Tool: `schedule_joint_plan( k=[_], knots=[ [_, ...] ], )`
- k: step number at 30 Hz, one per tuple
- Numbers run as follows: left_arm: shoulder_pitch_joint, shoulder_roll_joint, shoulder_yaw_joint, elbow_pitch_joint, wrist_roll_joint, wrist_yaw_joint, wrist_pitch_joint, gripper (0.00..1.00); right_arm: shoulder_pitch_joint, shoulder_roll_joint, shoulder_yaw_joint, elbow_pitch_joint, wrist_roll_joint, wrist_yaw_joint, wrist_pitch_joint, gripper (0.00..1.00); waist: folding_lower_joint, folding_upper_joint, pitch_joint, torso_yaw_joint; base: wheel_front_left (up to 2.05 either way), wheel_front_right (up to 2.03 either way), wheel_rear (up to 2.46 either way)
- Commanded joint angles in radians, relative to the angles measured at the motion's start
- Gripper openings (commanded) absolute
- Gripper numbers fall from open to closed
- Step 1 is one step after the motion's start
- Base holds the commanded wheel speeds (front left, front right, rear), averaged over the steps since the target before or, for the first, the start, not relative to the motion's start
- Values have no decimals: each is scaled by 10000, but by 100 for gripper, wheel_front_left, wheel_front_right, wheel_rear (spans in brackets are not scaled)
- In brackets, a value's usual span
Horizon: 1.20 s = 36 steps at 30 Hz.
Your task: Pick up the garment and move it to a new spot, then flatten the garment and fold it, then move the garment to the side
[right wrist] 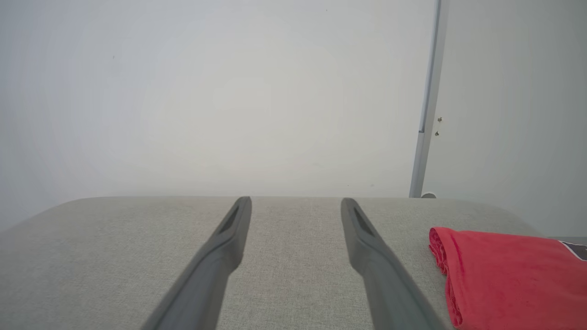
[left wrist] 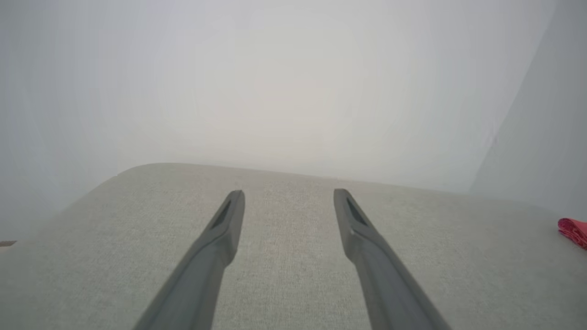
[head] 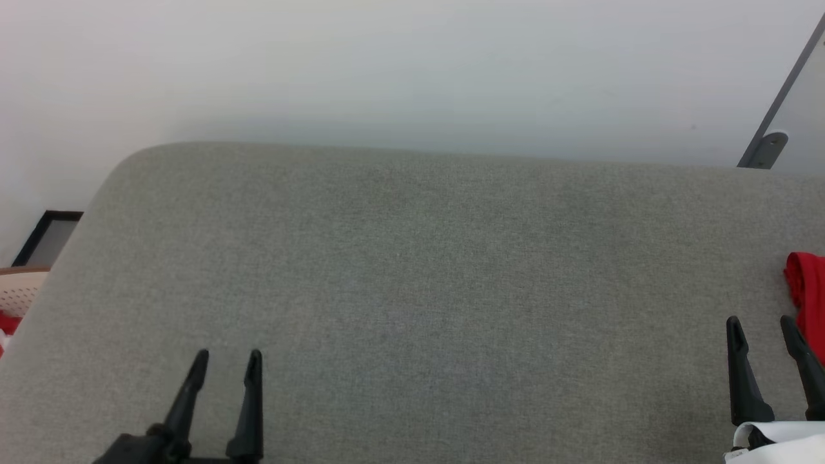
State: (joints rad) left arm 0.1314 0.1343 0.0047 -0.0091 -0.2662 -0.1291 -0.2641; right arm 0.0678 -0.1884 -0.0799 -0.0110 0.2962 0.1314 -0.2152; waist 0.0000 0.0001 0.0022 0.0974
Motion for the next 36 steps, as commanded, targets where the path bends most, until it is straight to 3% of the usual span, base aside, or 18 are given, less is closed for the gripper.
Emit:
schedule_joint_plan(
  k=[1,2,5,36],
  knots=[
    [-78,-2,42,-231,-87,-21,5,100,39,42,0,-94,-7,-17,12,100,0,-1,60,-19,0,0,0],
    [-34,-6,41,-270,-32,0,2,0,7,32,4,-72,1,0,4,0,0,-1,51,-11,0,0,0],
    [51,-99,-21,9,-45,0,11,0,93,142,41,217,32,2,8,0,0,-1,57,-13,0,0,0],
    [-895,-139,82,969,-5353,-6,1168,0,-633,561,-61,1076,5008,-2,1198,0,0,-1,45,-252,0,0,0]
  ],
)
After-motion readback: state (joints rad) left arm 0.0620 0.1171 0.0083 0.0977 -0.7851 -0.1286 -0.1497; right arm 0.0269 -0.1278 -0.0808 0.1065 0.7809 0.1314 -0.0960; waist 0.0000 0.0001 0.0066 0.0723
